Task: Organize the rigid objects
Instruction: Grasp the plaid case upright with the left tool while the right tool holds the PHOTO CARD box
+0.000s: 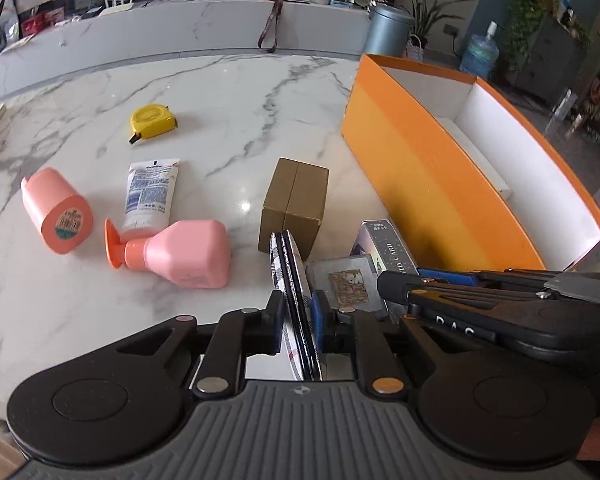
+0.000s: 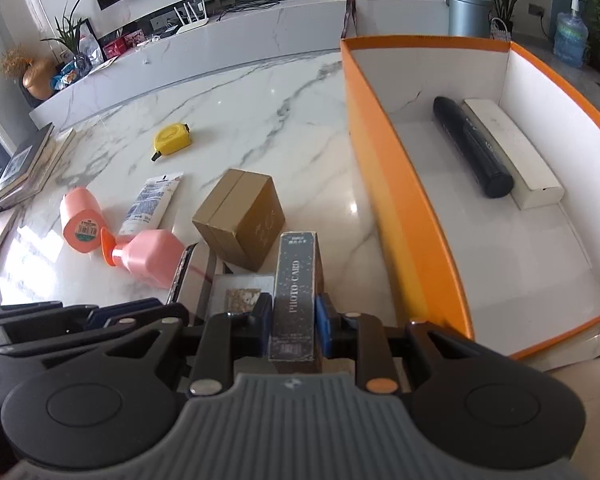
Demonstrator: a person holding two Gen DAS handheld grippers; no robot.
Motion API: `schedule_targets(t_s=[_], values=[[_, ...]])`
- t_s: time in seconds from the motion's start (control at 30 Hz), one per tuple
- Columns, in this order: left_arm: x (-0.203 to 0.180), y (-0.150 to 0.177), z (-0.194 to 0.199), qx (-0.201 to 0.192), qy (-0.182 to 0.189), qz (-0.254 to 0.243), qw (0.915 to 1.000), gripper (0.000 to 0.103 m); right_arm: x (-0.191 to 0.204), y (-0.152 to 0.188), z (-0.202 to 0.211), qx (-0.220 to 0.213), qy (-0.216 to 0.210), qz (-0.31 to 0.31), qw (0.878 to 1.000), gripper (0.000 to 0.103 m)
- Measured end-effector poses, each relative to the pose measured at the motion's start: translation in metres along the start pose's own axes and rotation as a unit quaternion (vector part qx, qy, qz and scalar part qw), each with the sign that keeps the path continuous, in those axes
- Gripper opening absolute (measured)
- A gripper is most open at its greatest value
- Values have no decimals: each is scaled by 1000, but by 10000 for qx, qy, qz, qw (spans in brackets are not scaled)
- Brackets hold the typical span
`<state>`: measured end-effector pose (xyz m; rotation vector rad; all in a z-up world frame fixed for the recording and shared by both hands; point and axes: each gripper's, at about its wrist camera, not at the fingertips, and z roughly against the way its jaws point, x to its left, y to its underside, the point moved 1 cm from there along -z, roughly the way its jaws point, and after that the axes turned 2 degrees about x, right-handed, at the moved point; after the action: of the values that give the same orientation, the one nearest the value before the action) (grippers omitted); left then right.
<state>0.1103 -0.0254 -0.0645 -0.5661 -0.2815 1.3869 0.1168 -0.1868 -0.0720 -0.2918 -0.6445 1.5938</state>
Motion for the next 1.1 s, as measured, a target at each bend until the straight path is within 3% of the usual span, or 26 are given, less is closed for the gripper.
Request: schedule_targets(t_s=[0.2, 0.5, 0.7, 0.97, 1.1], values=[[7, -1, -16, 253, -175, 38, 9995, 24, -1, 0, -2, 104, -54, -21, 9999, 24], [18, -6, -38, 468, 23, 260, 9986, 29, -5, -4, -10, 218, -150, -152, 9995, 27], [27, -2, -27, 323, 168, 551, 9978, 22, -7, -5, -12, 213, -173, -208, 9994, 25], [34, -7, 10, -35, 256, 877, 9958, 21, -1, -4, 5, -169, -94, -35, 9998, 24], [32, -18, 30, -264, 486, 1030, 9931, 21, -1, -7, 17, -347, -134, -94, 9993, 23]])
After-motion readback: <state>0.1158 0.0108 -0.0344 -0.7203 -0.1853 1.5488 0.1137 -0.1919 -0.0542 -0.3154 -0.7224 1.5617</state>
